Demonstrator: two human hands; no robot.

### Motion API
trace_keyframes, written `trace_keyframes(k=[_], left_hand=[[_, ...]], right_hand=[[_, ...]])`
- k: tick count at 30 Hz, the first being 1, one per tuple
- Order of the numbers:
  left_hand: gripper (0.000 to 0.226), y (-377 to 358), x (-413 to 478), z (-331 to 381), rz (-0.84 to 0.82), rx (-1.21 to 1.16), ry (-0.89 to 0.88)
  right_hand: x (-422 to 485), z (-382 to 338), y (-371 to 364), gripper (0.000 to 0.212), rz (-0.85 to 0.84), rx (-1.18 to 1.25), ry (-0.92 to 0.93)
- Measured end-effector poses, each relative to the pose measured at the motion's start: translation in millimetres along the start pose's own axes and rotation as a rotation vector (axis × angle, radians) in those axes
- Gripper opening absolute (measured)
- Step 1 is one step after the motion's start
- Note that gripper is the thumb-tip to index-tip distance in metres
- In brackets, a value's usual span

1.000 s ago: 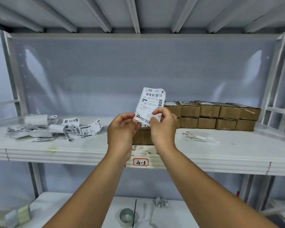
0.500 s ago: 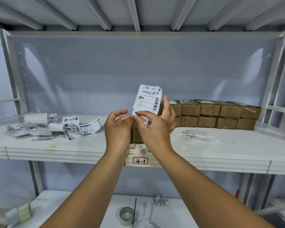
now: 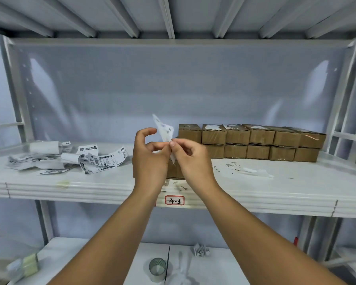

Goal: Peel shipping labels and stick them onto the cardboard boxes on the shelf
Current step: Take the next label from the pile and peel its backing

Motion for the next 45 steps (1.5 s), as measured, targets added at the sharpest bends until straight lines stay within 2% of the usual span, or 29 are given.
trace_keyframes(k=[3,8,13,20,29,33,36,40,42,45], left_hand=[[0.033,0.8,-6.3,8.0,0.041,0.126,-0.105],[0.029,-3.0,-7.4,15.9,0.004,0.308,-0.241],[0.024,-10.8,-10.3,17.7,-0.086,0.185,-0.212],[0.032,-12.0,-3.8,5.9,-0.111,0.009,-0.05],[0.037,-13.4,-1.6,-9.5,-0.092,-0.219,0.132],[0.038,-14.1,-0.7,-9.8,-0.077,-0.204,0.158],[0.035,-10.3,2.7,-11.1,-0.058,-0.148,0.129],[0.013,-14.4,0.3,-12.1,-0.025,-0.149,0.16],[0.03,-19.4,-2.3,-14.8,-0.033,-0.183,0.204],[0.03,-23.8,-4.1,-9.6,-0.058,-0.175,0.158]], right_hand=[[-0.2,1.8,-0.6,0.014,-0.032,0.03,-0.027],[1.8,1.4,2.9,0.016,0.012,0.0,-0.045],[2.9,-0.8,8.0,0.021,0.076,-0.094,-0.007],[7.0,3.7,6.8,0.031,0.102,-0.173,-0.058],[16.2,13.0,10.1,0.033,0.086,-0.267,-0.16],[19.8,15.9,6.7,0.031,0.04,-0.221,-0.21],[19.6,13.2,3.2,0.031,-0.006,-0.149,-0.176],[15.7,0.4,-4.8,0.03,-0.02,-0.102,-0.087],[13.9,-2.5,-8.4,0.027,-0.006,-0.044,-0.098],[13.2,-2.6,-7.2,0.026,0.012,0.038,-0.157]])
Point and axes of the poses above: each hand's wrist, its own x-axis towards the middle knuckle, its own y-axis out of the back of the hand, z = x × y, the point moved 7 cm from there along x, towards the middle knuckle, and after that the axes turned 14 degrees about -x, right-handed, at the moved point
